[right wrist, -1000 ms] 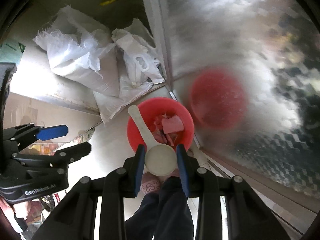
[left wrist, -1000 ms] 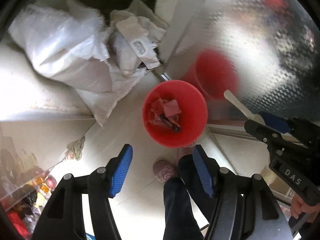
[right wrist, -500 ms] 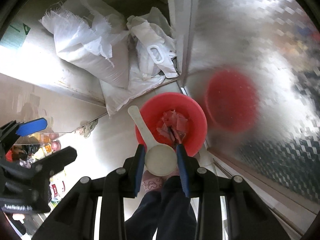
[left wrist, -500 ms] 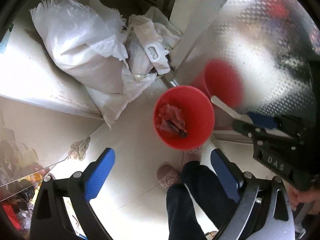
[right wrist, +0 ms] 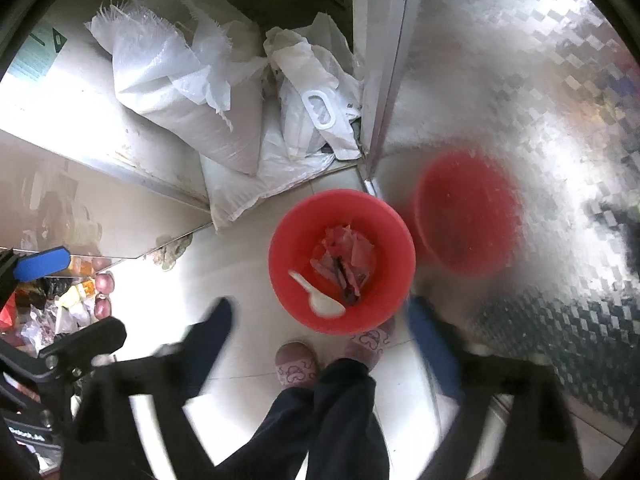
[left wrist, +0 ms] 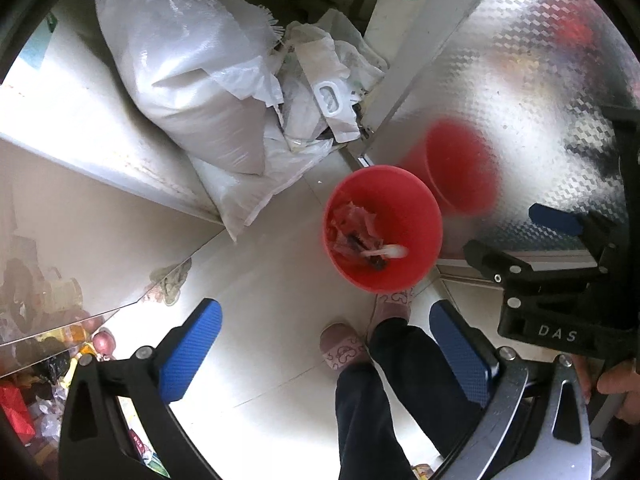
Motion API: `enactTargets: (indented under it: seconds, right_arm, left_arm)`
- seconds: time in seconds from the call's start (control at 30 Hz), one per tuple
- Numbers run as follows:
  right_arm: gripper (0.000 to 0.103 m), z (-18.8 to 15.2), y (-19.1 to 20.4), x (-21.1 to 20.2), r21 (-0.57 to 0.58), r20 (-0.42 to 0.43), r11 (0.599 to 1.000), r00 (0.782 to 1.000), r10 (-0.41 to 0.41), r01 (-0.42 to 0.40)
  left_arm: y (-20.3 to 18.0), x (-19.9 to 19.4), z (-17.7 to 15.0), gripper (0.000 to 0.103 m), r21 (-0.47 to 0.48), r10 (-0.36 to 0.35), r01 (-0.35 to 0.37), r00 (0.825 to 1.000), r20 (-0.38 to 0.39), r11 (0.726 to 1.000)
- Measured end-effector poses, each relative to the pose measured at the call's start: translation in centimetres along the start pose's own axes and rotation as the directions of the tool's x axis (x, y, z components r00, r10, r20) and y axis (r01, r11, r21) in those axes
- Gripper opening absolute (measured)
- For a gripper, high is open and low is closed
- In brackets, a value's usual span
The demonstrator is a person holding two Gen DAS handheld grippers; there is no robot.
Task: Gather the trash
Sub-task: 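Raise both tools back up over the counter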
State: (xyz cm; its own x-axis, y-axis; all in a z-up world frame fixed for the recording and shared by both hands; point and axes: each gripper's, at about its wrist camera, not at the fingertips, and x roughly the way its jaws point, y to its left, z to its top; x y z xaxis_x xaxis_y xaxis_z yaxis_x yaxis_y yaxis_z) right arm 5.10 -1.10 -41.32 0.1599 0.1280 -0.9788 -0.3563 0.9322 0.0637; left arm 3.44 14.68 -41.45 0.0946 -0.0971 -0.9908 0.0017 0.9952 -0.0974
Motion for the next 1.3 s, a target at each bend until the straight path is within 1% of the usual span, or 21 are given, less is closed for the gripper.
enactTargets:
  seconds: [0.07,0.23,0.37,0.47,0.6,0.7,0.8,0.87,0.93,1.03,1.13,1.2,1.3]
  right_arm:
    - [0.095,0.0,0.2,-0.1,-0.014,-0.003,1.0,1.0,-0.005,0.005]
    - [0.1,-0.2,0.0,-1.9,-0.014,0.0,1.0,1.0,0.01,-0.01]
    - [0.101,-0.5,0.5,-4.4,-0.025,0.012,1.0,1.0,0.011,-0.011]
    - [0.101,-0.6,1.1,-7.2,-0.048,0.022,0.999,0.999,0.023,-0.022]
    - [0.101,-0.4,1.8,-12.5,-0.07,0.045,0.996,0.997,0.063,-0.059]
    - [0.101,-0.1,2.5,-17.0,-0.076,0.088,0.994,0.993,0.083,-0.077]
    - [0.101,0.1,3.3,-21.6,-0.111,0.141,0.991,0.986,0.087,-0.072]
    - [0.101,0.0,3.5,-24.4,-0.136,0.175,0.988,0.98,0.09,-0.066]
    - [0.102,-0.3,3.6,-27.3,-0.154,0.214,0.986,0.972,0.092,-0.06]
    - [0.102,-0.8,3.4,-30.9,-0.166,0.272,0.985,0.958,0.09,-0.045]
    - [0.102,-1.0,2.8,-33.4,-0.155,0.3,0.987,0.951,0.076,-0.03]
    - [0.102,-1.0,2.1,-34.7,-0.133,0.317,0.991,0.946,0.07,-0.029]
    - [0.102,-0.7,1.1,-36.0,-0.103,0.348,0.995,0.937,0.041,-0.005]
  left_arm:
    - [0.2,-0.6,-0.3,0.103,-0.006,0.006,-0.006,1.0,0.003,1.0]
    - [0.5,-2.8,-1.1,0.103,-0.027,0.006,-0.006,1.0,0.016,1.0]
    - [0.5,-6.1,-1.7,0.103,-0.043,0.021,-0.019,0.999,0.044,0.999]
    - [0.7,-9.3,-2.1,0.103,-0.058,0.019,-0.015,0.997,0.072,0.998]
    - [0.1,-15.7,-2.4,0.103,-0.057,0.02,-0.012,0.992,0.128,0.998]
    - [-0.3,-20.6,-2.4,0.103,-0.043,0.022,-0.015,0.984,0.175,0.999]
    - [-0.7,-25.1,-2.2,0.103,-0.043,0.025,-0.016,0.974,0.223,0.999]
    - [-0.8,-27.5,-2.0,0.103,-0.051,0.007,0.006,0.969,0.248,0.999]
    - [-1.4,-30.0,-1.8,0.103,-0.026,-0.019,0.028,0.96,0.28,0.999]
    - [-2.3,-32.8,-1.4,0.103,0.014,-0.022,0.018,0.947,0.321,1.0]
    - [-3.2,-34.8,-0.8,0.103,0.057,-0.041,0.022,0.936,0.35,0.998]
    - [-4.0,-35.5,-0.2,0.103,0.079,-0.052,0.025,0.934,0.353,0.997]
    - [-4.9,-36.5,0.7,0.103,0.119,-0.074,0.033,0.93,0.36,0.992]
